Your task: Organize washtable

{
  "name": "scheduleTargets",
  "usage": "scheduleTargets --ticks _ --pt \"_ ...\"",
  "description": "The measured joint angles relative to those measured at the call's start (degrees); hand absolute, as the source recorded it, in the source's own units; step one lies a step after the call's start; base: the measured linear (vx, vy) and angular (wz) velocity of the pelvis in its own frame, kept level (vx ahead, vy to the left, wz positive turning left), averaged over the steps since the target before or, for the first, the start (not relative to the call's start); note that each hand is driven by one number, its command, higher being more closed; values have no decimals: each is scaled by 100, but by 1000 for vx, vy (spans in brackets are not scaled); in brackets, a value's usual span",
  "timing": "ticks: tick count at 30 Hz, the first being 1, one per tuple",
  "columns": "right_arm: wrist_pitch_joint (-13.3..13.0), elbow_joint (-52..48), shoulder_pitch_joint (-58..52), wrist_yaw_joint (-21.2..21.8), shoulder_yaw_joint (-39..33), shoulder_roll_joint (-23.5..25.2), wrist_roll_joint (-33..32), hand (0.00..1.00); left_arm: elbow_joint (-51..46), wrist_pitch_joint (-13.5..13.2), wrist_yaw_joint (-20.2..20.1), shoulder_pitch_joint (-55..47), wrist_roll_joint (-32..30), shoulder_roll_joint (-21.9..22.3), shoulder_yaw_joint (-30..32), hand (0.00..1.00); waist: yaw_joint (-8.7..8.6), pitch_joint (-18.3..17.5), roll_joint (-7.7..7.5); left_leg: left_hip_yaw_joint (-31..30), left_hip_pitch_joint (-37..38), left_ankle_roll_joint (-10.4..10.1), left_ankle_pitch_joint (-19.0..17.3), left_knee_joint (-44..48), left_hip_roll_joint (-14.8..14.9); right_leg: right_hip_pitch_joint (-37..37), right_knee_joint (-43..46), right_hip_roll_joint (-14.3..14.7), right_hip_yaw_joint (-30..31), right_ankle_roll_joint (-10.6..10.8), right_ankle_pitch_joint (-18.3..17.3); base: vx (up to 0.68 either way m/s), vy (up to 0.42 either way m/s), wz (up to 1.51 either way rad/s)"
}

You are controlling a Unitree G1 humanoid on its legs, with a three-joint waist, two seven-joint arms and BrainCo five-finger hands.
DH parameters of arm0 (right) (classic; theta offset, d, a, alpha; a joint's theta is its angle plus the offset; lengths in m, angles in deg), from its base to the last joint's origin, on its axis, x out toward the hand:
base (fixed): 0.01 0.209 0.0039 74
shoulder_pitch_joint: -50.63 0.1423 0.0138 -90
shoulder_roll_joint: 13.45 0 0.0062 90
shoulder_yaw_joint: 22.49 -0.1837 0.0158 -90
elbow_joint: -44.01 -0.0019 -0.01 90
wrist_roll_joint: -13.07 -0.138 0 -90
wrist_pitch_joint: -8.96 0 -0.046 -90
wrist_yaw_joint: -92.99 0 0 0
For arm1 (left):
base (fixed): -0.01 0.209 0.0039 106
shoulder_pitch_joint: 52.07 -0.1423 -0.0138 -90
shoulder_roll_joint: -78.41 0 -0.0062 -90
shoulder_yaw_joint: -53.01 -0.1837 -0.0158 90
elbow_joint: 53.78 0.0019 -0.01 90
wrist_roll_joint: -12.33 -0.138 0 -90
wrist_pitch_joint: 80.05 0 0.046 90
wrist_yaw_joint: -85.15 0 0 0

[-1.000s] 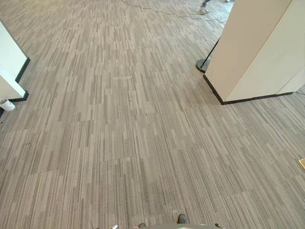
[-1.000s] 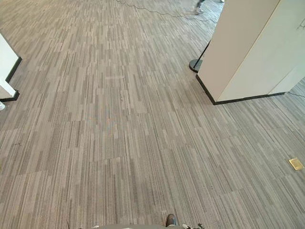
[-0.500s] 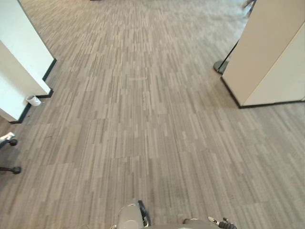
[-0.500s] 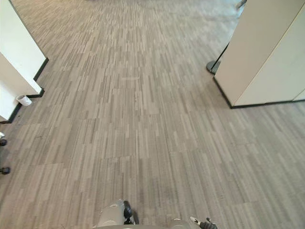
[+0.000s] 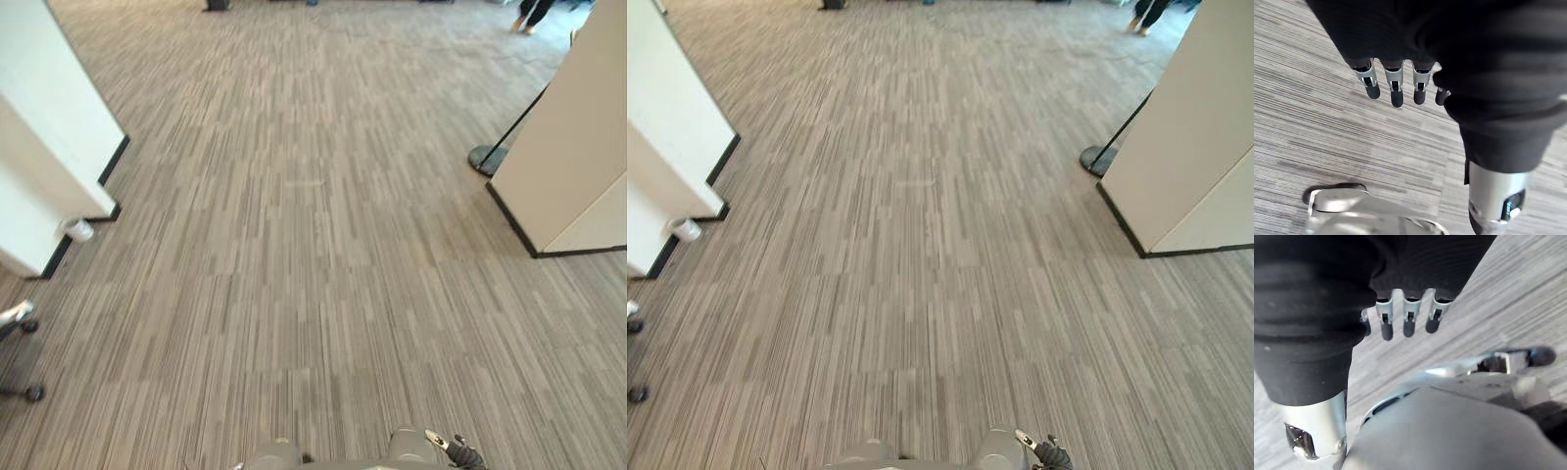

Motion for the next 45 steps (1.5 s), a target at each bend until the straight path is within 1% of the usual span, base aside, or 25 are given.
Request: scheduleTargets --ticks 2,5,6,7,8,9,11,12,13,15,18,20,24,25,26,28,29,30,31,33,34,37,41,43,45 --pt "2 -314 -61 -14 11 39 -89 0 -61 -6 18 124 -26 54 -8 0 -90 5 114 5 511 -86 46 -479 159 -479 -1799 320 -454 5 117 566 -28 20" --pt "31 -456 -246 -51 9 94 -131 0 -180 -30 35 324 -66 132 6 0 -93 32 142 -68 985 -420 80 -808 271 -713 -4133 633 -83 48 1103 644 -120 41" --pt "61 -463 -402 -68 64 181 -167 0 -226 -65 36 300 -66 153 130 0 -83 -10 34 -239 1336 -688 26 -773 291 -722 -4516 674 274 -50 1537 698 -186 47" --pt "65 -473 -420 -77 48 182 -190 0 -221 -66 42 295 -66 189 188 0 -87 -27 16 -291 1407 -712 13 -741 321 -717 -4398 692 330 -90 1856 911 -293 42" --pt "63 -519 -477 -111 68 181 -208 0 -222 -70 43 311 -73 309 438 0 -95 -63 110 -454 1528 -968 155 -453 523 -859 -3566 672 385 -266 2219 632 -228 24" --pt "62 -530 -474 -111 37 135 -222 0 -223 -70 48 323 -76 364 486 0 -96 -88 184 -511 1524 -1084 280 -276 633 -933 -3204 716 371 -214 2054 783 -290 17" --pt "68 -578 -436 -113 -124 59 -231 0 -269 -80 18 320 -62 611 841 0 -89 -150 446 -761 1139 -903 1031 972 1076 -806 -2550 944 156 -331 1216 818 -315 1" --pt "75 -584 -438 -109 -133 82 -243 0 -316 -76 17 321 -53 686 1191 0 -92 -135 463 -908 606 -819 2138 2141 1366 -487 -2537 1077 86 -414 880 889 -325 0" --pt "82 -600 -441 -104 -121 99 -246 0 -330 -72 19 313 -54 714 1344 0 -68 -121 452 -976 273 -836 2845 2769 1557 -269 -2619 1188 61 -452 756 711 -242 -7" --pt "97 -653 -453 -117 -118 76 -219 0 -399 -58 9 288 19 731 1627 0 87 18 427 -786 -949 -649 2177 5059 2129 732 -3091 1580 84 -605 448 650 -195 -27" --pt "119 -668 -416 -117 -67 182 -219 0 -520 -43 10 112 19 650 1571 0 239 5 221 -730 -2076 -582 1447 5208 1741 1626 -3714 1598 221 -602 208 535 -110 -18" --pt "121 -670 -272 -110 29 179 -220 0 -515 3 12 -57 20 678 1570 0 282 -1 182 -432 -2823 -635 1101 4140 1472 2144 -4147 1611 359 -464 106 650 -12 -32" --pt "98 -677 -175 -104 192 236 -226 0 -401 70 2 -275 132 738 1542 0 588 -31 135 -298 -3060 -797 1240 545 1015 2903 -4487 1548 819 -98 -340 633 139 -58" --pt "88 -639 -188 -103 196 350 -218 0 -435 50 1 -393 201 711 1590 0 678 -129 -81 -450 -3051 -686 1813 481 800 3037 -4470 1365 1023 -25 -601 711 232 -75" --pt "61 -547 -184 -65 181 483 -183 0 -492 28 1 -548 226 623 1588 0 687 -390 -287 -530 -3088 -487 1856 685 540 2972 -4185 1178 1238 -8 -681 744 240 -66" --pt "36 -386 -166 15 108 535 -97 0 -464 4 -3 -567 240 514 1577 0 651 -479 -448 -507 -3007 -130 1466 1029 328 2568 -2954 935 1443 157 -584 640 220 -10" --pt "50 -225 -180 20 -47 553 -58 0 -403 -11 -5 -545 257 416 1552 0 549 -424 -593 -478 -2706 -27 1084 1212 128 2181 -1574 742 1611 473 -134 921 311 39" --pt "62 -80 -187 29 -154 538 -5 0 -362 -1 -4 -541 269 341 1513 0 476 -382 -608 -471 -2316 94 747 1272 -62 1797 -315 599 1721 786 961 902 273 43" --pt "67 -30 -228 32 -189 491 28 0 -350 4 -3 -530 272 341 1506 0 419 -375 -602 -489 -2089 143 608 1277 -114 1646 194 499 1676 845 1229 860 205 32" --pt "55 -18 -241 133 -247 330 72 0 -277 38 -7 -477 260 354 1388 0 317 -347 -392 -640 -1043 175 271 861 -108 1046 946 439 1163 190 741 683 115 8" --pt "51 -45 -248 134 -246 304 71 0 -275 47 -11 -472 259 356 1387 0 290 -343 -344 -663 -790 152 216 657 -70 854 858 477 1019 155 572 612 56 6" --pt "42 -275 -407 112 -249 296 60 0 -276 58 -1 -368 260 374 1353 0 222 -304 -184 -745 257 -35 119 -207 106 -22 -987 487 176 97 136 640 -11 17" --pt "54 -470 -552 109 -234 329 44 0 -396 29 18 -79 173 459 1409 0 186 -303 -125 -878 1149 -281 -267 -695 261 -342 -3879 612 -125 54 1056 683 -135 32" --pt "87 -467 -618 109 -228 288 10 0 -396 -19 12 -94 148 548 1496 0 101 -351 -28 -1155 1241 -296 -229 38 438 -287 -3151 710 65 -237 1585 691 -184 46" --pt "106 -513 -590 122 -227 203 10 0 -389 -12 15 -12 122 708 1703 0 80 -378 194 -1269 700 -427 118 1634 826 -60 -2836 872 -118 -327 1108 722 -244 23"
